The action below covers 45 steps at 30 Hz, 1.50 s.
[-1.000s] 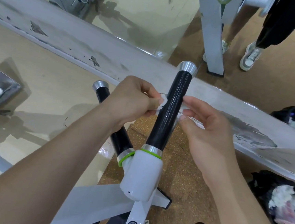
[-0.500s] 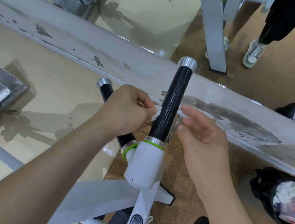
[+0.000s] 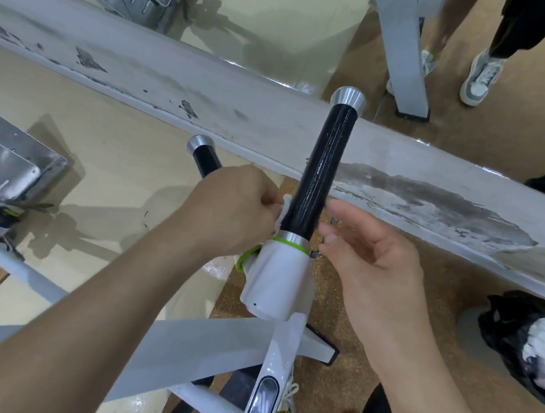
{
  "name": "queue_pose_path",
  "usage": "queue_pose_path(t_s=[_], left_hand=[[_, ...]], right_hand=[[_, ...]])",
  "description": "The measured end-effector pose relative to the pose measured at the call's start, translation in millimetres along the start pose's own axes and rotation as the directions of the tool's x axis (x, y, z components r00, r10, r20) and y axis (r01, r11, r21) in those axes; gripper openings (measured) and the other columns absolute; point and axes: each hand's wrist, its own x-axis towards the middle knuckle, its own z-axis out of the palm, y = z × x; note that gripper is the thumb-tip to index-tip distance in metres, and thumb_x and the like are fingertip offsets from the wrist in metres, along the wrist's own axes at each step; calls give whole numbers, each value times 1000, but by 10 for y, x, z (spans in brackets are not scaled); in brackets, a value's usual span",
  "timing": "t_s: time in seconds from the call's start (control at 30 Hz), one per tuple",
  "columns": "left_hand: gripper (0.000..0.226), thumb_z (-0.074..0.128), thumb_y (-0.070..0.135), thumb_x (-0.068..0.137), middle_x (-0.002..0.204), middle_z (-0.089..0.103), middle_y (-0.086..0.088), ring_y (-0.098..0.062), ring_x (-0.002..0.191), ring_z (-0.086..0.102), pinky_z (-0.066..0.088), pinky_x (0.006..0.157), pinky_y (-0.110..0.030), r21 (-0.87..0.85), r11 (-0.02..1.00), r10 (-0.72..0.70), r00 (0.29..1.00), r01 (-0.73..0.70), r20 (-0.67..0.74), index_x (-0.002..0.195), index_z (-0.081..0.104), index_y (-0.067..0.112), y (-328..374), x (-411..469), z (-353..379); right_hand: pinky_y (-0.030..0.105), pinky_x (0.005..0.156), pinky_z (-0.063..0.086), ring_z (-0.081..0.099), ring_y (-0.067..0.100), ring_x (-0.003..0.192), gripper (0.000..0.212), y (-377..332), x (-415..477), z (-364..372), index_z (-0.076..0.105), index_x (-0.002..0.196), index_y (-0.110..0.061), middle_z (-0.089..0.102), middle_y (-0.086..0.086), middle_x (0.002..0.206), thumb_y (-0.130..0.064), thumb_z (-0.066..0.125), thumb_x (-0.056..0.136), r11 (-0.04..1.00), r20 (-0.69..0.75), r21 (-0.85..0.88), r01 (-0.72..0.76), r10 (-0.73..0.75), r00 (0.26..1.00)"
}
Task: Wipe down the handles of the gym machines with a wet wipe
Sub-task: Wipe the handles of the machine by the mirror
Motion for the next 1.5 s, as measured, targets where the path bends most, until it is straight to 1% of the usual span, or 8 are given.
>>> queue_pose_path(t_s=[0.13, 0.4, 0.6, 0.7, 0.8, 1.07, 1.33, 1.5], left_hand=[[35, 51, 23, 92, 58, 57, -7, -25, 60, 52, 41, 55, -29, -107, 993, -43, 999, 42, -10, 63, 58, 5, 37, -14, 71], [26, 52, 8, 75, 57, 53, -10, -22, 50, 41, 22, 44, -28, 182, 983, 14, 1000, -14, -1, 51, 43, 10, 106, -278, -118], [8, 70, 24, 82, 70, 70, 17, 3, 67, 64, 52, 64, -22, -378, 922, 9, 980, -84, -197, 78, 72, 30, 344, -611, -23], [23, 63, 10, 86, 91, 70, 21, 5, 85, 63, 49, 73, -9, -283, 941, 117, 964, -185, -240, 93, 74, 30, 362, -704, 156], [27, 57, 14, 86, 106, 66, 12, -10, 92, 57, 47, 81, -25, -33, 985, 145, 914, -170, -378, 106, 70, 26, 231, -679, 294], [17, 53, 19, 82, 84, 65, 11, -22, 84, 57, 45, 72, -33, -253, 966, -175, 850, 51, -497, 94, 66, 23, 301, -519, 561], [20, 51, 25, 85, 83, 67, 5, -25, 81, 57, 48, 69, -40, -254, 967, -138, 840, -1, -525, 98, 67, 25, 283, -500, 586], [21, 49, 24, 85, 82, 65, 3, -24, 81, 55, 46, 68, -40, -195, 981, -114, 841, 11, -529, 97, 67, 23, 291, -483, 593]], right_hand=[[9, 77, 49, 63, -6, 97, 36, -13, -32, 1, 67, 112, -34, 70, -21, 102, -7, 60, 89, 1000, -22, -10, 18, -18, 1000], [22, 81, 53, 66, 3, 97, 33, -70, -103, -26, 69, 106, -30, 72, -13, 102, -3, 60, 89, 994, 43, 110, -19, 15, 999], [29, 73, 56, 71, 23, 93, 26, -193, -199, -116, 71, 106, -14, 74, 8, 101, -18, 59, 83, 898, 272, 411, -159, 45, 961], [32, 81, 56, 71, 23, 94, 24, -67, -199, -160, 73, 101, -11, 75, 9, 98, -12, 64, 78, 867, 133, 486, -112, 54, 990], [28, 87, 53, 69, 14, 99, 24, 126, -171, -47, 71, 109, -13, 75, 1, 102, -8, 60, 88, 944, -40, 326, -50, 67, 997], [28, 65, 56, 69, 20, 69, 23, 219, 69, 290, 74, 83, -16, 74, 3, 76, 4, 64, 83, 915, -284, 402, -2, 127, 950], [34, 83, 55, 71, 20, 93, 24, 252, 24, 353, 69, 110, -19, 75, 5, 98, -11, 65, 88, 847, -184, 530, -49, 171, 968], [20, 66, 54, 72, 12, 74, 21, 164, 306, 375, 72, 93, -14, 75, 0, 81, 3, 61, 87, 767, -279, 641, -35, 275, 920]])
